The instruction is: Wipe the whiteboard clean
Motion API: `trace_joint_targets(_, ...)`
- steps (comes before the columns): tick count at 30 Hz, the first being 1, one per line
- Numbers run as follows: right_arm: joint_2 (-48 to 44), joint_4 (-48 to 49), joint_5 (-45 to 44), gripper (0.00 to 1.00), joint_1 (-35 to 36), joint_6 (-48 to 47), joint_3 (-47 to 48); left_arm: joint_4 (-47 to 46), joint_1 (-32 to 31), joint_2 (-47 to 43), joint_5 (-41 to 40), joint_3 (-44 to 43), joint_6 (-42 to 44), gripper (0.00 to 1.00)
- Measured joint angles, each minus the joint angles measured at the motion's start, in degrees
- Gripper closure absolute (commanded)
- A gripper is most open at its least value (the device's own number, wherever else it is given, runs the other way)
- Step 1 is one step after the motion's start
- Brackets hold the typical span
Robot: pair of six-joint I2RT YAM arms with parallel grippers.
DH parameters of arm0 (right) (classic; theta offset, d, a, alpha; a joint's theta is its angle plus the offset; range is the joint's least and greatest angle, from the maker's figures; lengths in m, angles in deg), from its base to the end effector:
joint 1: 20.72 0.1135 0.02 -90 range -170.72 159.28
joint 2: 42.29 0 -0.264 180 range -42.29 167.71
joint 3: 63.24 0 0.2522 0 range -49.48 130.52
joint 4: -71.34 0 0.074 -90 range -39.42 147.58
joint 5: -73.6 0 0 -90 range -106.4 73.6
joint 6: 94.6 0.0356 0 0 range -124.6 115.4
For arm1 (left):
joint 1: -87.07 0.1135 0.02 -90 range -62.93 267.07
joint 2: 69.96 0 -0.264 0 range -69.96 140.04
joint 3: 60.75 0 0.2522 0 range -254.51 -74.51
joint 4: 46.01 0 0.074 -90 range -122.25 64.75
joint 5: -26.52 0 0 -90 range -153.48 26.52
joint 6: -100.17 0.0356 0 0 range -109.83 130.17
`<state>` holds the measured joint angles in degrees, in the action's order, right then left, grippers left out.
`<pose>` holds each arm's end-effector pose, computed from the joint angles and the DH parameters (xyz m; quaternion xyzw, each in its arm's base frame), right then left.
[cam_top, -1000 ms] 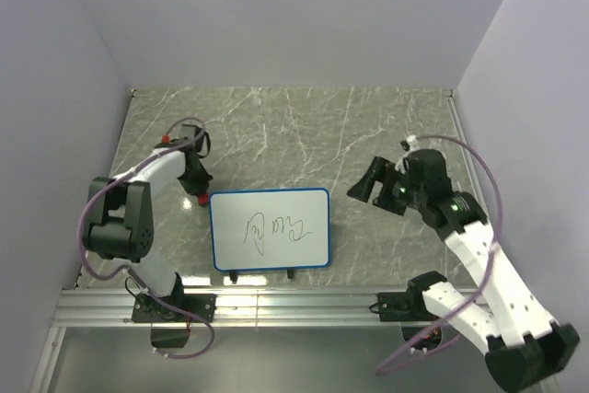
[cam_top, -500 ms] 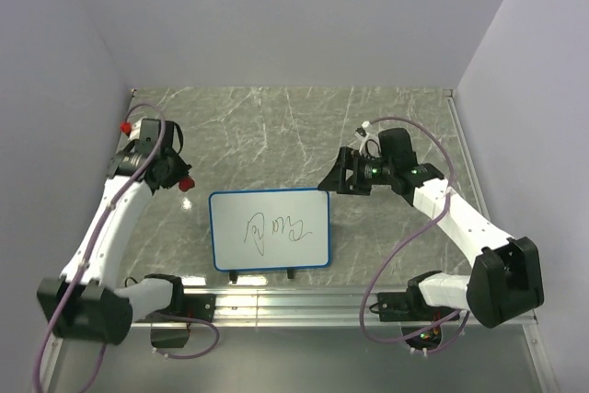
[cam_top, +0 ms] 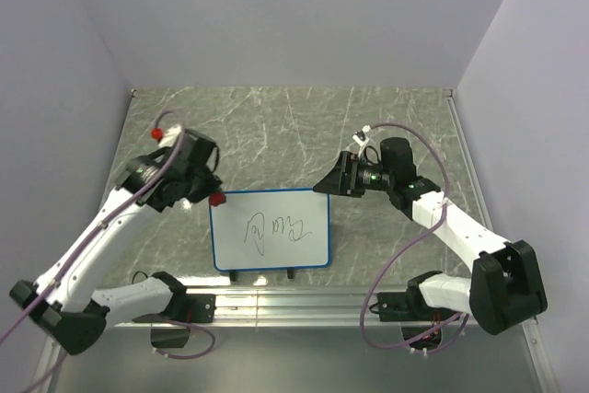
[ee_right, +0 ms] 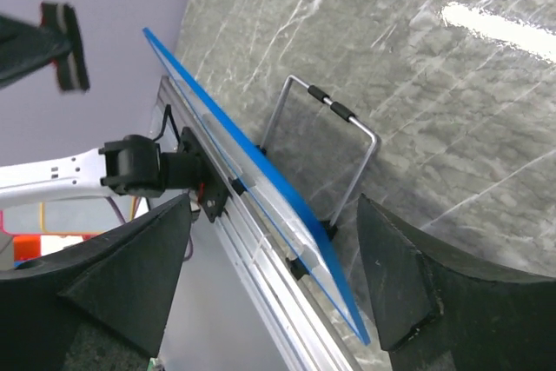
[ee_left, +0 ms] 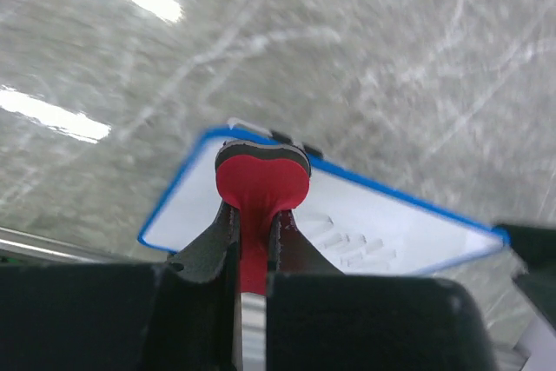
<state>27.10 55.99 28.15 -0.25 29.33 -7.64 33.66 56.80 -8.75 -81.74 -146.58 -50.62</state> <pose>0.2337 0.1139 0.2521 -0.0972 0.8149 0.5049 0.2675 0.1644 -0.0831 0.3616 -0.2938 0.8960 -0.1055 0.3157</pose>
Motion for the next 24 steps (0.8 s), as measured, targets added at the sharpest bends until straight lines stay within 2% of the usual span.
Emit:
trace_joint_targets(4, 0.9, 3.8, -0.5, 0.24, 0.7, 2.1, -1.9, 1.3, -11.6, 7.4, -3.3, -6.6, -4.2, 1.0)
trace_joint_targets(7, 1.7, 6.5, -0.7, 0.35, 2.3, 3.2, -2.8, 0.2, -20.1, 13.7, -5.4, -10.0, -6.6, 1.0)
trace_joint_targets(8, 2.1, 7.1, -0.7, 0.47, 2.9, 3.3, -2.8, -0.8, -22.4, 15.7, -5.6, -10.5, -7.0, 1.0)
trace_joint_targets(16, 2.7, 9.3, -2.9, 0.76, 6.5, 3.7, -4.0, -6.8, -34.1, 29.0, -7.1, -13.3, -8.1, 1.0)
trace_joint_targets(17, 2.7, 9.4, -2.9, 0.83, 6.8, 3.6, -4.1, -7.1, -35.3, 30.2, -7.6, -13.4, -8.6, 1.0)
trace_joint_targets(19, 2.7, 10.8, -2.1, 0.92, 7.4, 3.3, -4.5, -7.8, -37.8, 32.8, -8.7, -13.3, -10.0, 1.0)
trace_joint_targets(20, 2.6, 11.0, -2.6, 1.0, 7.6, 2.9, -4.6, -8.1, -39.3, 33.7, -9.9, -13.0, -10.9, 1.0)
trace_joint_targets(24, 2.1, 12.0, -1.7, 1.0, 7.5, 2.1, -5.8, -8.9, -44.1, 33.8, -14.3, -10.4, -14.9, 1.0)
